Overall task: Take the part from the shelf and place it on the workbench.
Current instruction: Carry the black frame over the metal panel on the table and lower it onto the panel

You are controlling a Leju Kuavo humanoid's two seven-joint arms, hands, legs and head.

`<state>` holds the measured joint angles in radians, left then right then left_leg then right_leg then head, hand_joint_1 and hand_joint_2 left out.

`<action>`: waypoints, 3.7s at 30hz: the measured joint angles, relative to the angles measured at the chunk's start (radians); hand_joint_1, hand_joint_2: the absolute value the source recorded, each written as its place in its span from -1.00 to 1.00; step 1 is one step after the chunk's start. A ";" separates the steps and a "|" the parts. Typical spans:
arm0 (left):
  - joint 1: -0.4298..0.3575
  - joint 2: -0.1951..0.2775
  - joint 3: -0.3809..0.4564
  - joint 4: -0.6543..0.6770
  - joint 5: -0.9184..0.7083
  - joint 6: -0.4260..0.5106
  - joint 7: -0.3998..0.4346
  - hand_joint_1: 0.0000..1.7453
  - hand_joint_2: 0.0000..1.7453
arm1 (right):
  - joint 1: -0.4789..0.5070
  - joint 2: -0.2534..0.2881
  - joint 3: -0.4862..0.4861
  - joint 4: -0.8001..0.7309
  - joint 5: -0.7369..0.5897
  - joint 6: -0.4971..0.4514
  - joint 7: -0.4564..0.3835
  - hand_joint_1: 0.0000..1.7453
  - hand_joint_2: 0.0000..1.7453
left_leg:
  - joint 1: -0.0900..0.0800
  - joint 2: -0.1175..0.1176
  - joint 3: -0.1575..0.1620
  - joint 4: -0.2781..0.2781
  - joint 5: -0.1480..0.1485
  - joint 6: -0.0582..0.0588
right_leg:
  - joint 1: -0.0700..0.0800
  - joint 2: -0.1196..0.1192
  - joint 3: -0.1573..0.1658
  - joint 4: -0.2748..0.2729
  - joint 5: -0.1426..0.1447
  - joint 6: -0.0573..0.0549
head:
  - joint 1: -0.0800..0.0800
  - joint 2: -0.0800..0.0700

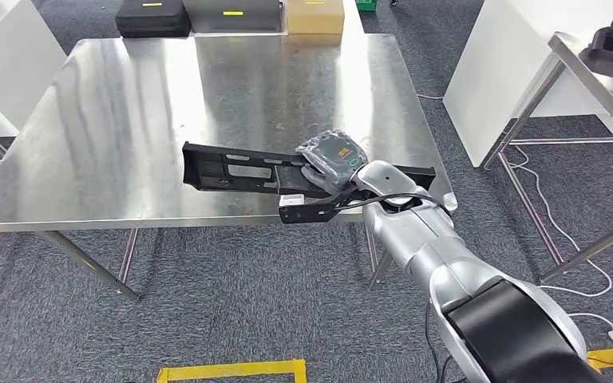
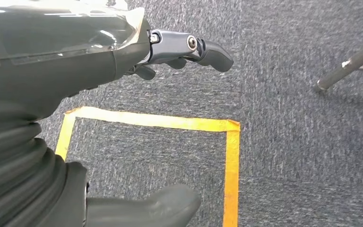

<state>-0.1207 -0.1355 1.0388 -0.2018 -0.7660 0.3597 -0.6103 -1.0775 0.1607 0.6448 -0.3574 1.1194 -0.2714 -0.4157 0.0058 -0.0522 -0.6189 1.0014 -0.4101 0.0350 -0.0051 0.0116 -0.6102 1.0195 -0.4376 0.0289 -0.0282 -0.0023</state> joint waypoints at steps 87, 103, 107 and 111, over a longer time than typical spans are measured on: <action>0.001 0.023 0.043 -0.002 0.013 -0.047 0.042 -1.00 1.00 | 0.031 -0.077 -0.050 0.045 0.019 -0.018 0.080 1.00 1.00 | -0.001 0.025 0.039 -0.003 -0.037 0.026 | -0.022 -0.016 -0.113 0.208 -0.059 0.022 | 0.001 0.000; 0.006 0.021 0.049 -0.002 0.013 -0.041 0.035 -1.00 1.00 | 0.032 -0.066 -0.056 0.040 0.023 -0.018 0.079 1.00 1.00 | 0.013 0.046 -0.142 0.181 -0.064 -0.036 | -0.010 -0.013 0.111 -0.020 -0.071 -0.042 | -0.005 0.000; 0.009 0.023 0.052 -0.002 0.013 -0.044 0.009 -1.00 1.00 | 0.033 -0.056 -0.058 0.041 0.030 -0.022 0.081 1.00 1.00 | -0.004 0.053 -0.100 0.012 0.088 -0.009 | -0.003 -0.012 0.140 -0.023 -0.108 -0.021 | -0.002 0.000; 0.005 0.021 0.057 -0.003 0.022 -0.005 -0.041 -1.00 1.00 | 0.023 -0.036 -0.059 0.036 0.039 -0.030 0.069 1.00 1.00 | -0.005 0.053 -0.077 -0.007 0.074 0.011 | 0.001 -0.012 0.125 0.002 -0.136 -0.006 | 0.000 0.000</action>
<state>-0.1158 -0.1150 1.0959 -0.2045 -0.7443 0.3551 -0.6510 -1.0544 0.1243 0.5858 -0.3210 1.1587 -0.3011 -0.3467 0.0008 0.0012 -0.6955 0.9942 -0.3358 0.0458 -0.0036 -0.0008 -0.4857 1.0217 -0.5740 0.0234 -0.0287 -0.0023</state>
